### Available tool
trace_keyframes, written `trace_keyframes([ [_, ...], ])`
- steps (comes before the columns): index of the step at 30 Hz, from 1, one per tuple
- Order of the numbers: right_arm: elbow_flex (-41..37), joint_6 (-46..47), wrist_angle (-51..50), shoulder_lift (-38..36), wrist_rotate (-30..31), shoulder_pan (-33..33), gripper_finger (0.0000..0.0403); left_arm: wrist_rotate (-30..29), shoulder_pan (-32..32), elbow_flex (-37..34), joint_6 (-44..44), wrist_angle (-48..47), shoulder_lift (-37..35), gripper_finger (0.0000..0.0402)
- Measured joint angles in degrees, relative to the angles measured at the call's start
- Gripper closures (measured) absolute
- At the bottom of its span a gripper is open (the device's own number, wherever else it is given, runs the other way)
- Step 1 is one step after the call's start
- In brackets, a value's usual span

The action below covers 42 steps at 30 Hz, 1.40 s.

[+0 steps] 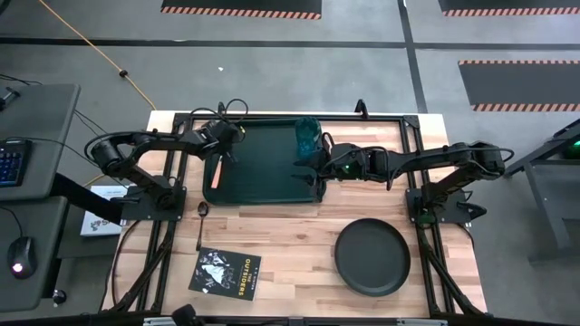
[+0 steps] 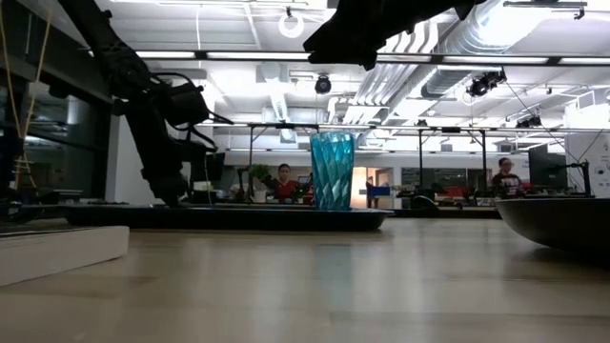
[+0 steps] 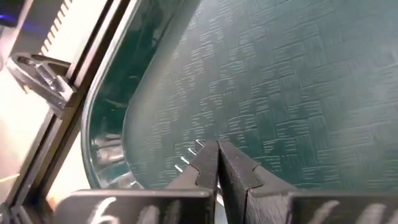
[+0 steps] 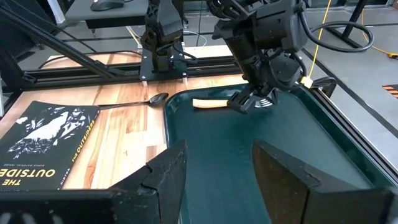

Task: Pick and place plate/cup/fork/spoon on tray
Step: Put the orange fork on the left side of the black tray, then put the black plate in the center of the black tray

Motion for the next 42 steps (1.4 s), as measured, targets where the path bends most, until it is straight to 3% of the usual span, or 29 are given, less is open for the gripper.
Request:
trace_keyframes([
  [7,0.0,-0.19,0.0,-0.02,0.0,0.0,0.0229,-5.01,0.0,0.0,-0.46,-0.07,0.0,0.0401],
  [13,0.0,-0.37,0.0,-0.02,0.0,-0.01,0.0229,-5.08,-0.36,0.27,-2.14,1.08,-0.33,0.0401],
  [20,0.0,-1.67,0.03,-0.39,0.02,-0.02,0.0229,6.06,-4.23,2.67,-6.22,3.65,-8.09,0.0401],
  [23,0.0,-2.53,-2.72,-1.79,0.06,-0.02,0.0229,15.73,-6.58,0.97,-11.52,10.74,-13.31,0.0401],
  [27,2.46,-1.47,-15.78,-5.76,1.18,-0.09,0.0229,27.83,-11.65,-7.08,-19.52,32.67,-18.75,0.0401],
  [32,5.05,7.79,-36.58,-10.42,1.35,0.41,0.0229,29.22,-18.59,-15.89,-24.61,54.06,-22.48,0.0402],
  [37,3.44,21.96,-57.62,-11.17,1.13,2.87,0.0229,29.2,-23.43,-16.5,-24.65,56.54,-25.13,0.0401],
  [42,-6.38,32.1,-61.05,-11.15,-2.01,7.11,0.0229,29.19,-27.19,-16.5,-23.05,56.62,-26.24,0.0401],
])
